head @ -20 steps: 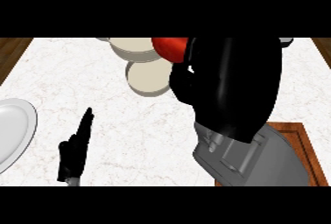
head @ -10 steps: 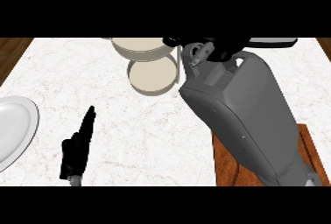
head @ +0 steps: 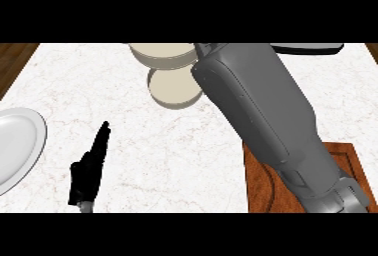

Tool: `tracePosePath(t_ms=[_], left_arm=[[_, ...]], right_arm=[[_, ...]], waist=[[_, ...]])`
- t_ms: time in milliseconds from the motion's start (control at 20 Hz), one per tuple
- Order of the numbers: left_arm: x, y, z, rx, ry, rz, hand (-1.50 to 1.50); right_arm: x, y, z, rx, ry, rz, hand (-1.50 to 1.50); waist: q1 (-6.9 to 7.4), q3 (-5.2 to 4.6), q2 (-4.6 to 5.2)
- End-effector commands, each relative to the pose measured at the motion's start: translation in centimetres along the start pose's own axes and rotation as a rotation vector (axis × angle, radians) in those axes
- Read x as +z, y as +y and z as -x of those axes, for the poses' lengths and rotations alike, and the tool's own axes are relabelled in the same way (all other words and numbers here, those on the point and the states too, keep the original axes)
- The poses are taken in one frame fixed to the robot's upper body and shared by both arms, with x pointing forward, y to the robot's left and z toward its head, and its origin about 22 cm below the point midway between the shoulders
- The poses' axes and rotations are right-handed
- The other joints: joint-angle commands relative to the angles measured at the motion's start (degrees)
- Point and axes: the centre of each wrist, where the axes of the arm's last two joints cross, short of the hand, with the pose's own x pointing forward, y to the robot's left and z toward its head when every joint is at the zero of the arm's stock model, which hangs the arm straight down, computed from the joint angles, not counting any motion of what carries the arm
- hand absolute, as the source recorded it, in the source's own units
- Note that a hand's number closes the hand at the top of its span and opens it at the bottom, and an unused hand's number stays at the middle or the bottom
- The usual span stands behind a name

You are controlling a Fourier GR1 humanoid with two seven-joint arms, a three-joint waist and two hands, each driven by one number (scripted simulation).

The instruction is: Pick the tomato from the cutting board and place it in the tiered basket

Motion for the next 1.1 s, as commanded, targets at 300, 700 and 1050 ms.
tracePosePath(t_ms=[300,700,1050], left_arm=[[0.2,-1.1,0.7,0.0,0.078,0.01,0.0],[-0.2,-0.6,1.0,0.0,0.078,0.025,0.0],[-0.2,1.1,0.8,0.011,0.112,0.009,0.0]], right_arm=[[-2.3,5.0,1.6,-0.158,0.213,-0.02,1.5],[-4.3,4.9,3.2,-0.534,0.271,-0.041,-1.5],[-3.0,5.2,2.7,-0.763,0.19,0.134,-1.5]], waist=[[0.56,-0.37,0.47],[1.51,-0.36,0.93],[0.2,-0.34,0.22]])
